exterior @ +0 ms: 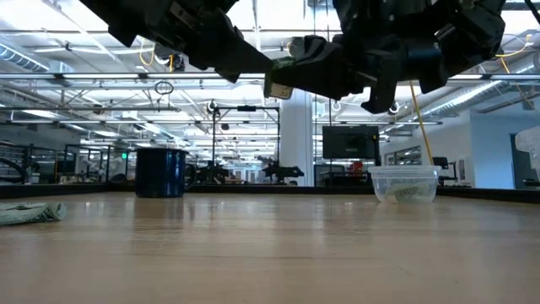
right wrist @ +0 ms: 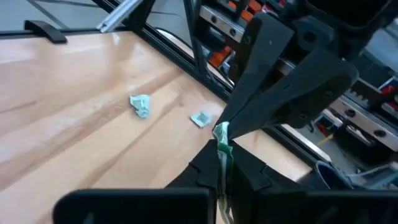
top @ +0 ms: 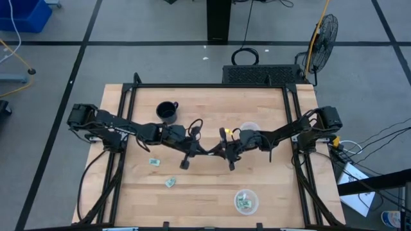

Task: Pick and place Stevia / Truvia into bins
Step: Put the green stevia packet into the bottom transparent container

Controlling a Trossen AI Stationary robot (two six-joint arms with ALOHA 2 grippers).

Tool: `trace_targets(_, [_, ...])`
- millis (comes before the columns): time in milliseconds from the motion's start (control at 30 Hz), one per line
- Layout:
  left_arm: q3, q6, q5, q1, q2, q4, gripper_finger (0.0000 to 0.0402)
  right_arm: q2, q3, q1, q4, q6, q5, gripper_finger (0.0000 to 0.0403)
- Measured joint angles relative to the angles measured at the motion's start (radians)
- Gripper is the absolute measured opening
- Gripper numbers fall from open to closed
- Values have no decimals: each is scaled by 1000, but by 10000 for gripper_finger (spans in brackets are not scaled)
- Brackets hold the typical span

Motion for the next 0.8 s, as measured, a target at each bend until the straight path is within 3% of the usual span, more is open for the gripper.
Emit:
trace_targets(200, [0, 3, -75, 4, 0, -5, 42, 0, 0, 3, -55, 21, 68, 4])
trace_targets(367, [1, 3, -229, 2, 0, -23, 81, 1, 0, 14, -114, 39, 85, 3])
trace_targets(500, [1, 4, -344, 9, 0, -73, 115, -11, 0, 73, -157, 30, 241, 3])
trace_targets(667, [1, -26, -372, 11, 0, -125, 137, -123, 26, 207, -511, 119, 419, 1])
trace_targets(800, [1, -22, -372, 14, 0, -141, 135, -252, 118, 341, -778, 362, 434, 1])
